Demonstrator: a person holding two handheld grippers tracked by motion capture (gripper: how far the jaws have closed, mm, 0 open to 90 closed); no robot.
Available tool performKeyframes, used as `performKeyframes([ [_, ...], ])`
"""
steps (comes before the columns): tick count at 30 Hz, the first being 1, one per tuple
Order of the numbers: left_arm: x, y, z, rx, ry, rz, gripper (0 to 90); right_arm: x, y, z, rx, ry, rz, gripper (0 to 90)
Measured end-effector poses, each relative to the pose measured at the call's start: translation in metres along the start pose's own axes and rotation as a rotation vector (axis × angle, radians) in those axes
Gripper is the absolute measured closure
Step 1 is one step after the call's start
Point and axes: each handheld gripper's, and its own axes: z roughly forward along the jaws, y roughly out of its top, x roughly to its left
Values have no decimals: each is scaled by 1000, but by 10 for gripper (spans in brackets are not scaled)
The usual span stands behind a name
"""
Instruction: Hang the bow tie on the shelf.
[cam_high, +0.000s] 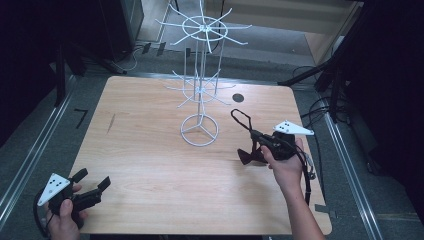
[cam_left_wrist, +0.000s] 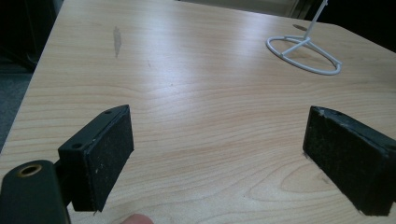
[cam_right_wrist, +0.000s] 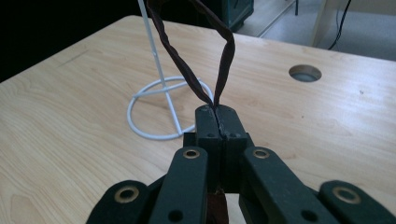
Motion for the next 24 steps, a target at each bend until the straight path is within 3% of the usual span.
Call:
performKeyframes([
  [15, 0, 0, 0, 0, 0, 0, 92, 17, 15, -10, -131, -8, -22, 900],
  [24, 0, 0, 0, 0, 1, -1, 92, 21, 20, -15, -165, -15, -30, 900],
])
